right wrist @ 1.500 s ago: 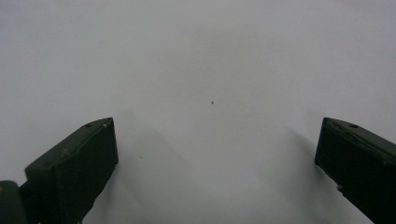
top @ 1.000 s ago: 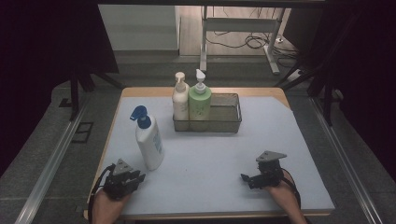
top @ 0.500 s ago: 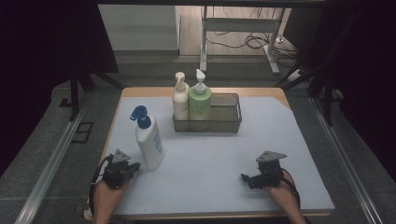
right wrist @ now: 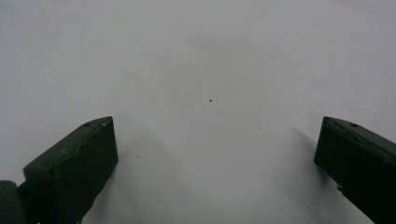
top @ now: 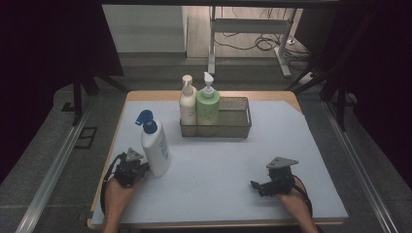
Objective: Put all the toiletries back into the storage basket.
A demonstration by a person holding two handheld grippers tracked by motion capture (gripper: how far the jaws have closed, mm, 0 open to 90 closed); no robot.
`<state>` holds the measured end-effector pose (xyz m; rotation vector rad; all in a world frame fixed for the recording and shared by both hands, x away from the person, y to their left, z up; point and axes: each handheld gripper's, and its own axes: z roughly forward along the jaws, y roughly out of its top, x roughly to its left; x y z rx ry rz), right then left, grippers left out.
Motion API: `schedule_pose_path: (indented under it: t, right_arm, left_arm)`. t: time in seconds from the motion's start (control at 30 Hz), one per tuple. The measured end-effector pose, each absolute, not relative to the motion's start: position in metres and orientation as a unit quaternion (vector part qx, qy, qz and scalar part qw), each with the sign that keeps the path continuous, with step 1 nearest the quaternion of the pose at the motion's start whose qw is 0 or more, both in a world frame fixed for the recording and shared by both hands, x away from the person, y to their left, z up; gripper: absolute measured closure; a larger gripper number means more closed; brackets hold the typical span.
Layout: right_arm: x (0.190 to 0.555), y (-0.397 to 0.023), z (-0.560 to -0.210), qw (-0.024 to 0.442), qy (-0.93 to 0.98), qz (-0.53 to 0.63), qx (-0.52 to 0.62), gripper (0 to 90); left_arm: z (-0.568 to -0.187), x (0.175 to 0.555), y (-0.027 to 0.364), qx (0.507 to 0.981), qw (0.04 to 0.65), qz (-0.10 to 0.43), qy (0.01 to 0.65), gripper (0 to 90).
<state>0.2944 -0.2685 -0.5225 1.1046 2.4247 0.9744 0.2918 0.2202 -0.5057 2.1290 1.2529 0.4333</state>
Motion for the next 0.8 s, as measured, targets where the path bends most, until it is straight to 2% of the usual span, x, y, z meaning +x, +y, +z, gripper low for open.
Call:
schedule_pose_path:
  t: [0.8]
  right_arm:
    - [0.294,-0.268,-0.522,0.152,0.845,0.339,0.384,0.0]
  left_arm:
    - [-0.506,0.291,0.198,0.820,0.310,0.164,0.451,89.5]
